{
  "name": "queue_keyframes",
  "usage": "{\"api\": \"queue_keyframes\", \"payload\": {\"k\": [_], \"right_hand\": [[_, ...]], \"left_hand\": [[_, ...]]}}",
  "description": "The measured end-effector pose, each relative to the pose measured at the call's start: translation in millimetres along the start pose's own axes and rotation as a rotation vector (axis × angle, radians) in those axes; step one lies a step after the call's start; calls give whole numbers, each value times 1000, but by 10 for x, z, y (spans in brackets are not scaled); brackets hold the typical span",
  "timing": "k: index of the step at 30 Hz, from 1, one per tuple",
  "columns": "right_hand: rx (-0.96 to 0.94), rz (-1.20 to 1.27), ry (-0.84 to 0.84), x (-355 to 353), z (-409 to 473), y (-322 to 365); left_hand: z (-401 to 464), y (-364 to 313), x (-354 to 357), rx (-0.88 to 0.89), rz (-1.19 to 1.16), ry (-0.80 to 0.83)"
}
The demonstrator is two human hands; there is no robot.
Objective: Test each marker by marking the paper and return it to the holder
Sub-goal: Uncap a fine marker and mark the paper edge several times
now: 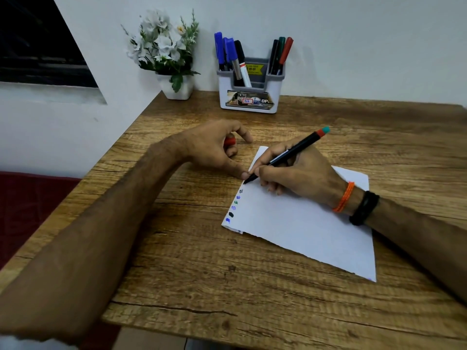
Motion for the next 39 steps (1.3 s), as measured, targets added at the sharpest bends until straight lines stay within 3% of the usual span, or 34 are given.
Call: {"api": "queue_keyframes", "payload": {"k": [39], "right_hand": [[-52, -33, 24, 25, -1, 8]], "left_hand": [[-1, -14, 4, -4, 20, 15]]}}
Point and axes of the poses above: each hand's wrist, its own z-axis towards the middle knuckle, its own x-axis out of the palm, y = z × x, the point moved 9 cm from there along z, towards the middle knuckle, and after that the axes turned 12 degrees about z, right-handed, at the moved point
